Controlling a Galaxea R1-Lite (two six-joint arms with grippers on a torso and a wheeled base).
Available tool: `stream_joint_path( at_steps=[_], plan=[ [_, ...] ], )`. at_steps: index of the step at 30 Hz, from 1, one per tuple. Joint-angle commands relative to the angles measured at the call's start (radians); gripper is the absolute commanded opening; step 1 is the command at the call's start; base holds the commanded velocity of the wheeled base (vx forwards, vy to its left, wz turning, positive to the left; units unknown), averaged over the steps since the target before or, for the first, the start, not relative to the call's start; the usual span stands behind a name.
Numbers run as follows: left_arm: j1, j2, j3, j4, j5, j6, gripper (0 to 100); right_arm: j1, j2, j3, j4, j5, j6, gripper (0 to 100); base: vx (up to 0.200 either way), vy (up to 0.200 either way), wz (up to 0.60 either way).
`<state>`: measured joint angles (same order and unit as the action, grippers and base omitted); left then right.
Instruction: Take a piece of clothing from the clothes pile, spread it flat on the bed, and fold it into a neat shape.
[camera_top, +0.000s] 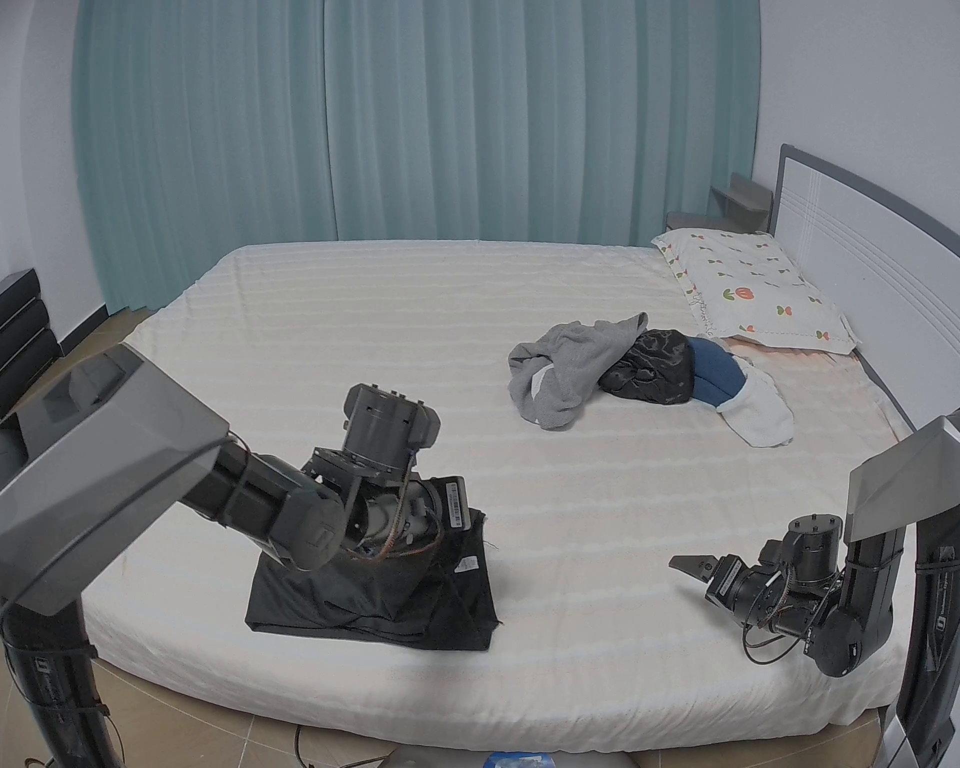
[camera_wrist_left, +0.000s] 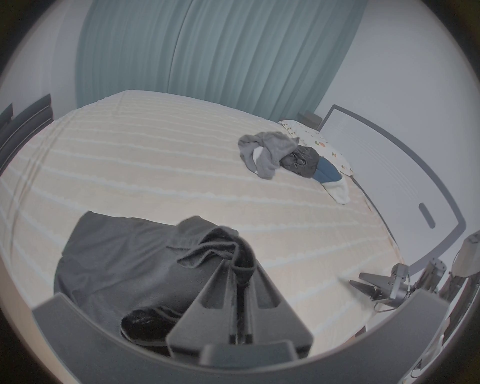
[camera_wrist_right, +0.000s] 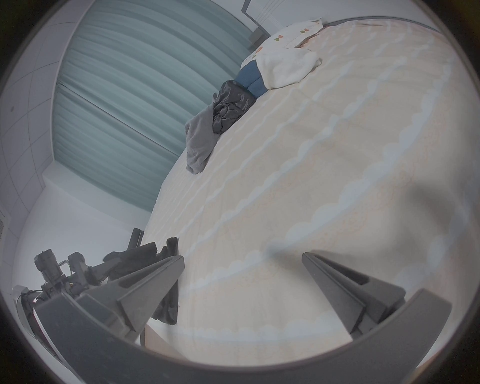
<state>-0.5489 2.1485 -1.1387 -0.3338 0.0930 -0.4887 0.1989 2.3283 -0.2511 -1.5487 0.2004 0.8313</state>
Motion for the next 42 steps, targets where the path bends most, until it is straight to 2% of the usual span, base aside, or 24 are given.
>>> stream_joint_path(
  at_steps=[1, 5, 6, 11, 15, 20, 24, 26, 29, 35, 39, 42],
  plan=[
    [-0.026, 0.076, -0.029, -0.001, 0.011, -0.001, 0, 0.0, 0.0, -0.001, -0.001, 0.001, 0.0, 100, 0.0, 0.0, 0.0],
    [-0.031, 0.083, -0.03, -0.004, 0.011, -0.002, 0, 0.0, 0.0, 0.001, -0.001, 0.001, 0.0, 100, 0.0, 0.0, 0.0],
    [-0.032, 0.083, -0.03, -0.004, 0.011, -0.002, 100, 0.0, 0.0, 0.001, -0.001, 0.001, 0.0, 100, 0.0, 0.0, 0.0],
    [-0.046, 0.071, -0.018, 0.001, 0.011, -0.051, 100, 0.0, 0.002, 0.001, -0.001, 0.001, 0.0, 100, 0.0, 0.0, 0.0],
    [-0.048, 0.025, 0.005, -0.005, 0.005, -0.154, 100, 0.0, 0.005, 0.003, -0.001, 0.001, 0.0, 100, 0.0, 0.0, 0.0],
    [-0.029, -0.065, 0.1, -0.01, -0.012, -0.209, 100, 0.0, 0.005, 0.003, -0.001, -0.001, 0.0, 100, 0.0, 0.0, 0.0],
    [0.017, -0.133, 0.206, -0.036, -0.088, -0.274, 100, 0.002, 0.005, 0.006, -0.001, 0.001, 0.0, 100, 0.0, 0.0, 0.0],
    [0.034, -0.168, 0.278, -0.08, -0.147, -0.32, 100, 0.005, 0.005, 0.007, -0.001, 0.001, 0.0, 100, 0.0, 0.0, 0.0],
    [0.06, -0.206, 0.386, -0.169, -0.194, -0.349, 100, 0.005, 0.003, 0.007, -0.001, 0.001, 0.0, 100, 0.0, 0.0, 0.0],
    [0.144, -0.185, 0.547, -0.356, -0.239, -0.363, 100, 0.008, 0.006, 0.006, 0.001, -0.001, 0.0, 100, 0.0, 0.0, 0.0],
    [0.181, -0.131, 0.597, -0.453, -0.277, -0.39, 100, 0.008, 0.011, 0.001, 0.002, 0.001, 0.0, 100, 0.0, 0.0, 0.0],
    [0.201, -0.081, 0.619, -0.527, -0.268, -0.387, 100, 0.008, 0.011, 0.001, 0.001, 0.001, 0.0, 100, 0.0, 0.0, 0.0]
  ],
)
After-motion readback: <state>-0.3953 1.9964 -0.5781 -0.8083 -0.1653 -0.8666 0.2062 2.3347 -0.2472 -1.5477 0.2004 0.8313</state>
